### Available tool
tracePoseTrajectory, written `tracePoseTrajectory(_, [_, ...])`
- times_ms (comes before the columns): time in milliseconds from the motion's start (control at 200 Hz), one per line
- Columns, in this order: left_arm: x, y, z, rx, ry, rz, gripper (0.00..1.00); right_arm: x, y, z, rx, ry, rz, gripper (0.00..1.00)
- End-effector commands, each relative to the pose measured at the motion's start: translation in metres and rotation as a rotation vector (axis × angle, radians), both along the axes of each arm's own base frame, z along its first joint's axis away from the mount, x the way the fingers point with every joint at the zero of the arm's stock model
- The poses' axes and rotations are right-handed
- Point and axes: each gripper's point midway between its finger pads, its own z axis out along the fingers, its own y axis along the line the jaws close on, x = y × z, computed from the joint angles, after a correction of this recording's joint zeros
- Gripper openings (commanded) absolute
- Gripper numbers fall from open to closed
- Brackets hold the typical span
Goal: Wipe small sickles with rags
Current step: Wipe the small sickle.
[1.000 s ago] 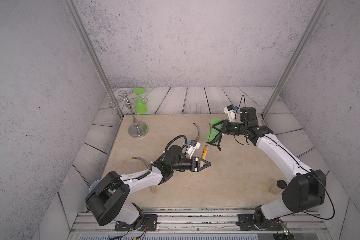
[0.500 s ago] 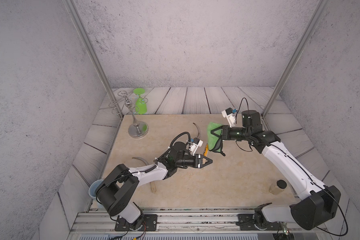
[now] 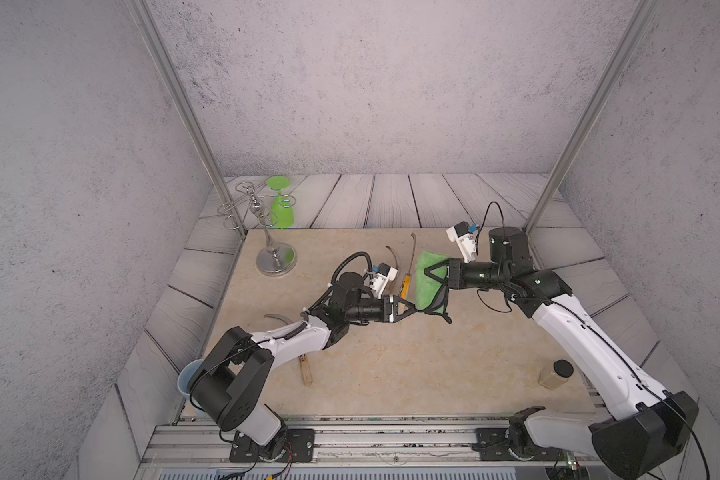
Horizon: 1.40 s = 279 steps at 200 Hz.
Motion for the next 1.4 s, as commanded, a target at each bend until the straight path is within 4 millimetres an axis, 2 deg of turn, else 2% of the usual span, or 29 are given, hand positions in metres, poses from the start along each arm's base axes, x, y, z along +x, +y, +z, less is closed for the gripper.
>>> tracePoseTrajectory(0, [-0.009,0.004,0.028,-0.055,-0.070,-0.027,0.00,0.006,-0.021,0.016,-0.051,-0.069,-0.083,0.16])
tracePoseTrajectory(155, [-0.021,0.010,0.032,-0.081,-0.063,-0.041,0.00,0.028,-0.044,0.013,-0.130,-0.072,-0.198,0.16])
tracePoseTrajectory(240, [-0.028,0.012,0.031,-0.098,-0.052,-0.049,0.00,0.042,-0.049,0.012,-0.156,-0.074,-0.233,0.16])
tracePoseTrajectory(490, [-0.056,0.008,0.031,-0.126,-0.044,-0.096,0.00,0.083,-0.032,0.017,-0.107,-0.067,-0.219,0.16])
tracePoseTrajectory(661, [-0.071,0.006,0.039,-0.156,-0.050,-0.112,0.00,0.106,-0.022,0.006,-0.095,-0.038,-0.210,0.16])
tracePoseTrajectory(801, [-0.080,0.004,0.042,-0.167,-0.049,-0.127,0.00,0.117,-0.015,-0.001,-0.076,-0.029,-0.195,0.16])
tracePoseTrajectory(981, [-0.087,-0.002,0.029,-0.162,-0.025,-0.131,0.00,0.109,0.007,0.011,0.047,-0.034,-0.084,0.16])
tracePoseTrajectory(1131, [-0.082,-0.005,0.019,-0.162,-0.007,-0.106,0.00,0.093,0.005,0.020,0.073,-0.053,-0.070,0.17])
tracePoseTrajectory(1391, [-0.074,-0.015,0.026,-0.163,-0.018,-0.110,0.00,0.064,0.007,0.033,0.116,-0.073,-0.006,0.16])
